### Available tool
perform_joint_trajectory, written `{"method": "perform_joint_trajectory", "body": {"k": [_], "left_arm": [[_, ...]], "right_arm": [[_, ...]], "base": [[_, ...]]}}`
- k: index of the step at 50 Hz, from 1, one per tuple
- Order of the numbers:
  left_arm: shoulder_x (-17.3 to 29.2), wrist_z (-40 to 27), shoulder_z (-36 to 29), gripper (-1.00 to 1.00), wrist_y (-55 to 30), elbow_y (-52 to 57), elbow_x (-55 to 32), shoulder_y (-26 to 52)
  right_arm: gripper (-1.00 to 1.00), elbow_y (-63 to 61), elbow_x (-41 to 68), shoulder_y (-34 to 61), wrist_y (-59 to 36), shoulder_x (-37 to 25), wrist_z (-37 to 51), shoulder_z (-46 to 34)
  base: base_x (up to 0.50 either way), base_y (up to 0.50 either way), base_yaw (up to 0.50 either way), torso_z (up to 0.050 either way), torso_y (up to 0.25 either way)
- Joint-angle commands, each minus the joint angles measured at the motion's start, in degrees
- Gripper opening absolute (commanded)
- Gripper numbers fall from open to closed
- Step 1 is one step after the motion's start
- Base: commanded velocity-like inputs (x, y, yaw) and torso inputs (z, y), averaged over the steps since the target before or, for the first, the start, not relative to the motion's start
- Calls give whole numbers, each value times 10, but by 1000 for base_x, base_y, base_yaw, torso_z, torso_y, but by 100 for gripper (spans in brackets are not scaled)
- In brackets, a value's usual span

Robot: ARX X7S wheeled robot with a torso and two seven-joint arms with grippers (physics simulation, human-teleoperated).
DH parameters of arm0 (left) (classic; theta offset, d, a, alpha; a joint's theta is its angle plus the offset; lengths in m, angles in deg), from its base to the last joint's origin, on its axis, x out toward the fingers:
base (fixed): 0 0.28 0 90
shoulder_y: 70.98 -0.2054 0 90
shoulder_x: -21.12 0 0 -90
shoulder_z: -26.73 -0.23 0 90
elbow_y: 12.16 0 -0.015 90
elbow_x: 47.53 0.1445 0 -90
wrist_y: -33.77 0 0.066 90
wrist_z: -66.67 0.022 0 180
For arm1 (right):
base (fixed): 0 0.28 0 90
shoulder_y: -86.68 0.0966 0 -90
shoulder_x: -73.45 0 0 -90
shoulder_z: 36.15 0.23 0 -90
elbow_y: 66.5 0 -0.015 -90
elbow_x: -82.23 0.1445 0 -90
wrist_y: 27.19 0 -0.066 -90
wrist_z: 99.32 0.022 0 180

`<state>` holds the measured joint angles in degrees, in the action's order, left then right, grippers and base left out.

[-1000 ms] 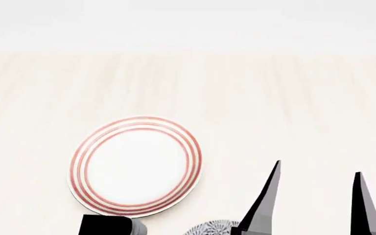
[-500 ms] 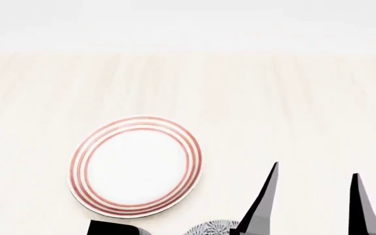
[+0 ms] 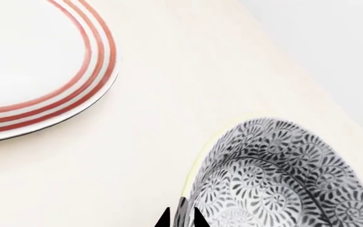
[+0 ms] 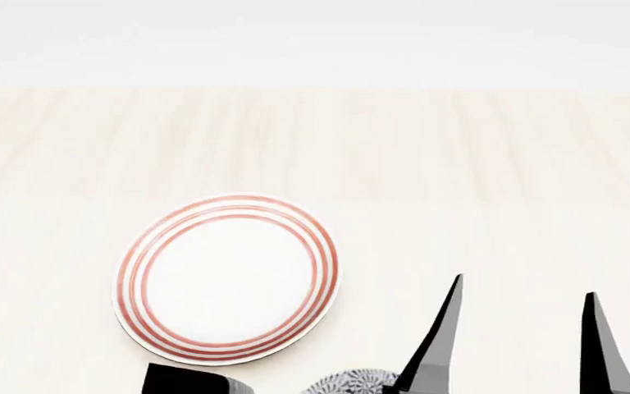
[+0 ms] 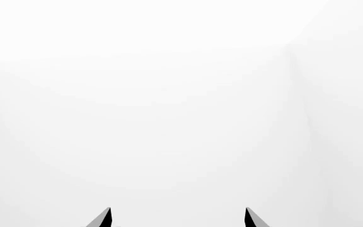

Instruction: Put the bowl on the plate.

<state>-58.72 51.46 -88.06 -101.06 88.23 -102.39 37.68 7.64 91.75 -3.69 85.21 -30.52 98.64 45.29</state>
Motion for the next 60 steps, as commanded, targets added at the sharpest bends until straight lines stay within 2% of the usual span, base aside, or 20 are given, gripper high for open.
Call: {"method": "perform_joint_trajectory", "body": {"k": [1,13,29,35,46,60], "left_arm": [[1,20,5,-100,39,-2,43,19],[21,45,-16,-100,84,-27,121,100],[23,42,6,-100,97,-61,136,183],[13,37,22,-100,97,-122,142,235],[-1,25,5,-100,132,-235,209,311],[-49,7,-2,-100,185,-413,256,393]], "right_arm": [[100,-1,-9,-1,-4,6,-9,6],[100,2,-8,1,-3,4,-7,4],[100,3,-7,2,-2,1,-2,1],[100,3,-5,2,-2,-1,0,0],[100,3,-4,1,-1,-3,2,-3],[100,3,-1,0,2,-6,4,-6]], "base": [[0,0,0,0,0],[0,0,0,0,0],[0,0,0,0,1],[0,0,0,0,0],[0,0,0,0,0],[0,0,0,0,0]]}}
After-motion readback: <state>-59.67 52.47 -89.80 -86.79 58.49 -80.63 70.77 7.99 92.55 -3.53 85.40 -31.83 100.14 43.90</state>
